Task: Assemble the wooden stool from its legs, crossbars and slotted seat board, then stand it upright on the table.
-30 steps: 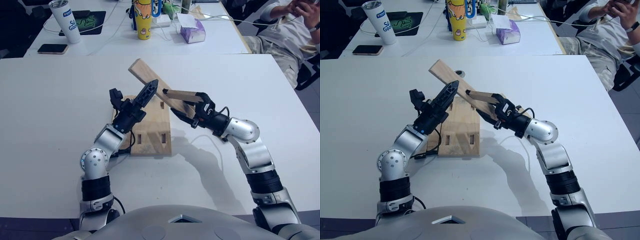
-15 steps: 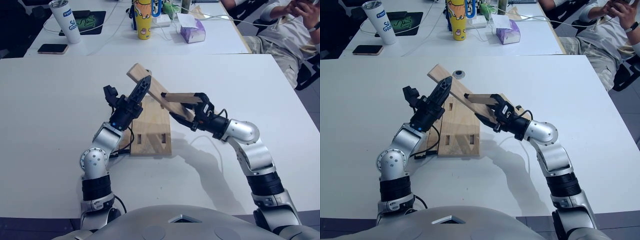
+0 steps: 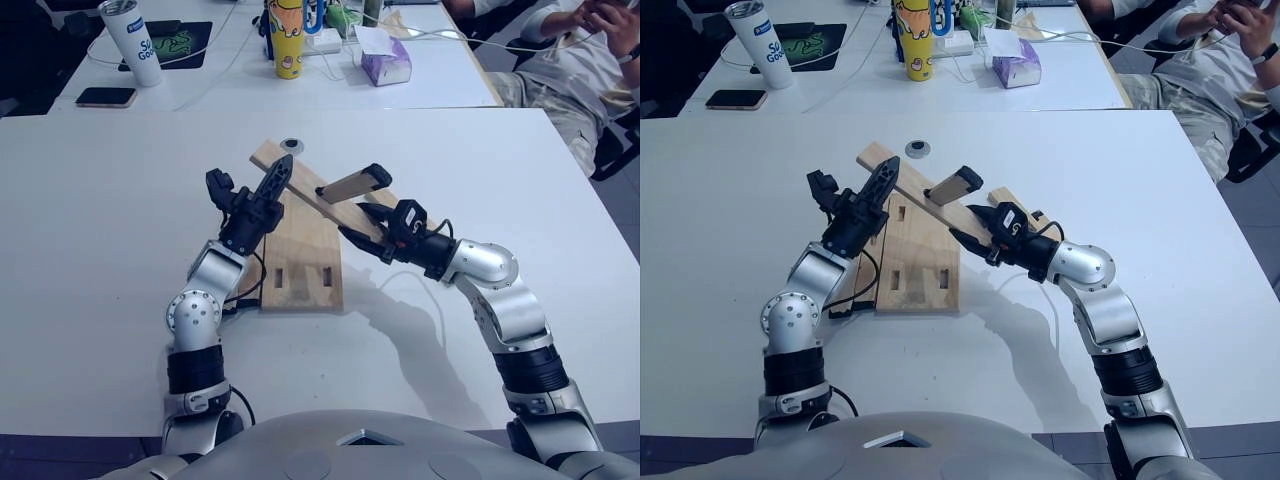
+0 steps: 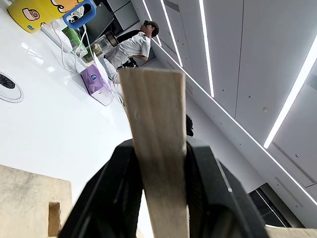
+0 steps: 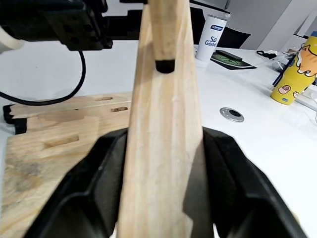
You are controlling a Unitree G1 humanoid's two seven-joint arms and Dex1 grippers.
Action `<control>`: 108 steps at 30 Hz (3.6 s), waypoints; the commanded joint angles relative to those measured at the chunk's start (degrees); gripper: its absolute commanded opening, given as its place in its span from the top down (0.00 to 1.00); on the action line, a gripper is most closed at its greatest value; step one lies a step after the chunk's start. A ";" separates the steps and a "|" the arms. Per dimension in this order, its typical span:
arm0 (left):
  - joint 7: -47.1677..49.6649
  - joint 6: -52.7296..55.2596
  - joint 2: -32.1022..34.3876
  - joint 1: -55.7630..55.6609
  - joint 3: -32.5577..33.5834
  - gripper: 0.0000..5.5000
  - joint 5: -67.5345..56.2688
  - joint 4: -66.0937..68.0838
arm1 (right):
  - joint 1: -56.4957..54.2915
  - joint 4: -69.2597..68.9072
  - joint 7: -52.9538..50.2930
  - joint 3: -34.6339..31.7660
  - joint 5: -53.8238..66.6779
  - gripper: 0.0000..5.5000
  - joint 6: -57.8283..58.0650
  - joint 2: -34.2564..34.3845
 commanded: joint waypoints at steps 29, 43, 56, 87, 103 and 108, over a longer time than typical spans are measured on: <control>11.34 -9.90 -2.00 -7.43 16.26 0.81 -4.16 6.53 | -1.07 0.06 11.49 2.34 2.56 0.47 -3.98 -5.77; 12.89 -9.61 -1.85 -5.66 15.27 0.81 -3.94 4.76 | -4.52 1.33 19.90 15.96 -2.96 0.47 6.45 -8.69; 14.24 -8.15 -1.34 -4.48 14.88 0.81 -4.78 2.86 | -5.87 4.43 10.40 20.63 -12.73 0.47 12.93 -5.27; 7.55 -10.91 8.29 -9.87 15.78 0.81 0.24 7.35 | -13.94 19.48 -9.88 12.55 -15.67 0.47 -4.53 10.85; 13.99 -6.36 9.72 -0.99 16.30 0.81 -1.30 -5.73 | -7.08 11.05 -16.03 2.39 -14.58 0.47 -0.64 8.91; 15.13 -5.80 10.64 -0.46 15.67 0.81 0.11 -6.46 | -5.81 10.92 -17.88 1.48 -14.88 0.47 0.05 8.95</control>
